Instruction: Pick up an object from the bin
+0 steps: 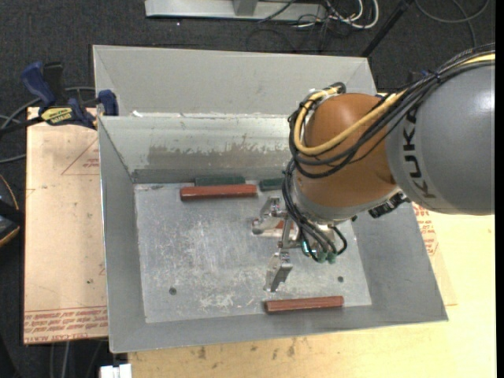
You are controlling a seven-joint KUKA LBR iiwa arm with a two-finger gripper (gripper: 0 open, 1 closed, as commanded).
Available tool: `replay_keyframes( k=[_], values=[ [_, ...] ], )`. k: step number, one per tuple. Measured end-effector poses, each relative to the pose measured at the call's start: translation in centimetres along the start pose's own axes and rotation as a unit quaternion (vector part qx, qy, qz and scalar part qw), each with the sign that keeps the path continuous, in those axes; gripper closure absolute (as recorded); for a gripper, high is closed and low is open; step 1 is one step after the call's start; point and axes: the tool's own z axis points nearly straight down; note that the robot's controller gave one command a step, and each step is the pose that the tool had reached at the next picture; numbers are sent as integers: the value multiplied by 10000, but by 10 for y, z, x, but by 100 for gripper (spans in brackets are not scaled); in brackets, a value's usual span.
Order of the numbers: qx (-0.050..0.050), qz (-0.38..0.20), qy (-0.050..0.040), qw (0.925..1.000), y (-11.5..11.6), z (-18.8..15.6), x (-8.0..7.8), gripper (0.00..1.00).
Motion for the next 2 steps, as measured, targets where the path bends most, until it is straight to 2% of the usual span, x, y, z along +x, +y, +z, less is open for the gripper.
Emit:
replay_keyframes(
  k=[1,2],
  values=[
    [-3,11,-38,10000,0,-3,-2,0],
    [-5,-202,-75,9998,-24,55,-38,0]
  ],
)
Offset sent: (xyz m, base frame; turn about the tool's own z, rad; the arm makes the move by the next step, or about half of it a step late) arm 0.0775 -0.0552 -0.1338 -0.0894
